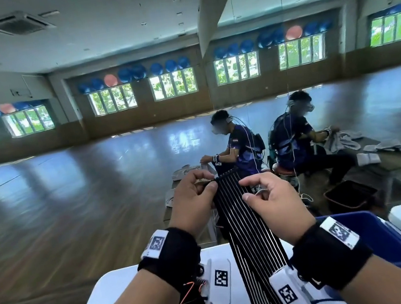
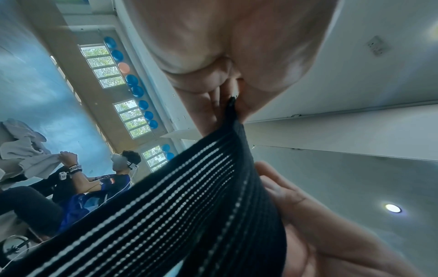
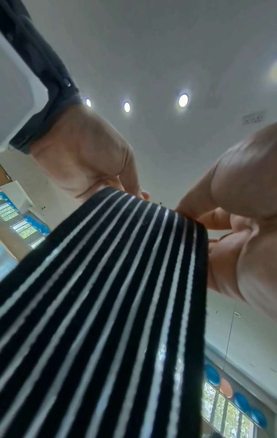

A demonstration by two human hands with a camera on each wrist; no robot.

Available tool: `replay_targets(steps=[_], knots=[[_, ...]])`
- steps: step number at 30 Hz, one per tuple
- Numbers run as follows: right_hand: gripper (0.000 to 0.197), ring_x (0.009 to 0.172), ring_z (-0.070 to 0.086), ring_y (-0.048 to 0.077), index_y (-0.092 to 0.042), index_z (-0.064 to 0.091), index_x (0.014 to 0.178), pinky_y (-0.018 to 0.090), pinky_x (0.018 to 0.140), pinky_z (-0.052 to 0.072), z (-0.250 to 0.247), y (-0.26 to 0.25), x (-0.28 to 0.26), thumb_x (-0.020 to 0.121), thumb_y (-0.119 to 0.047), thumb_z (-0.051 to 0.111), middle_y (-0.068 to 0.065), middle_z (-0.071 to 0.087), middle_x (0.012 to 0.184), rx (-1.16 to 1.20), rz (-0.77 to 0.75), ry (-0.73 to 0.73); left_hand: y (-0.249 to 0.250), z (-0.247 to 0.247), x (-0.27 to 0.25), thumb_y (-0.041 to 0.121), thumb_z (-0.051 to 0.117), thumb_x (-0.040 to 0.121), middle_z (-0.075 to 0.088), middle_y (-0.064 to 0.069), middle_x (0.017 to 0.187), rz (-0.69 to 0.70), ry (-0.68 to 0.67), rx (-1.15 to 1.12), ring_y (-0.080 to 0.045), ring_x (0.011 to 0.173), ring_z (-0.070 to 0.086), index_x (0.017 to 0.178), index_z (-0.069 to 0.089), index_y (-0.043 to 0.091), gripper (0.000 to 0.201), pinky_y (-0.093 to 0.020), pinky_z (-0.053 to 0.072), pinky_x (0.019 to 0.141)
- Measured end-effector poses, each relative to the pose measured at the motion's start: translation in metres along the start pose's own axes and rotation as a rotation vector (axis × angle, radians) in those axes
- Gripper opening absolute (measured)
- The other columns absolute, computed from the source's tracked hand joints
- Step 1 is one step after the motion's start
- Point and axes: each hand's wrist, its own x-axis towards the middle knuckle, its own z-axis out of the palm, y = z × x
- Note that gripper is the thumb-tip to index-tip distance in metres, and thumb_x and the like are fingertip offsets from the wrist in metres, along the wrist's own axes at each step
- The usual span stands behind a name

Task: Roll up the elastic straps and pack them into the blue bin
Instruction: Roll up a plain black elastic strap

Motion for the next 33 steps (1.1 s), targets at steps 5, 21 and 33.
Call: replay_targets(steps=[5, 21, 33], knots=[[0.022, 0.069, 0.058, 0.009, -0.035, 0.066, 0.1, 0.028, 0.074, 0.054, 0.0, -0.002, -0.001, 0.086, -0.019, 0.072, -0.01, 0.063, 0.099, -0.057, -0.042, 0.035, 0.002, 0.003, 0.002, -0.002, 0.055, 0.099, 0.066, -0.014, 0.085, 0.03, 0.004, -0.002, -0.031, 0.079, 0.066, 0.088, 0.062, 0.015, 0.022, -0.054, 0.058, 0.076], [0.021, 0.075, 0.064, 0.003, -0.026, 0.069, 0.091, 0.019, 0.072, 0.052, 0.011, -0.006, -0.004, 0.085, -0.005, 0.074, -0.01, 0.07, 0.083, 0.131, -0.114, 0.117, -0.008, 0.014, -0.02, 0.02, 0.063, 0.09, 0.072, -0.003, 0.091, 0.221, 0.032, -0.022, -0.019, 0.084, 0.065, 0.095, 0.071, 0.028, 0.012, -0.049, 0.055, 0.082], [0.029, 0.078, 0.065, 0.008, -0.029, 0.068, 0.082, 0.027, 0.077, 0.055, 0.027, 0.041, -0.052, 0.081, 0.0, 0.074, -0.007, 0.07, 0.083, 0.061, 0.078, -0.124, -0.031, 0.027, -0.015, 0.018, 0.055, 0.09, 0.068, 0.008, 0.103, 0.234, 0.115, 0.124, -0.015, 0.098, 0.064, 0.106, 0.061, 0.035, 0.024, -0.046, 0.053, 0.092]])
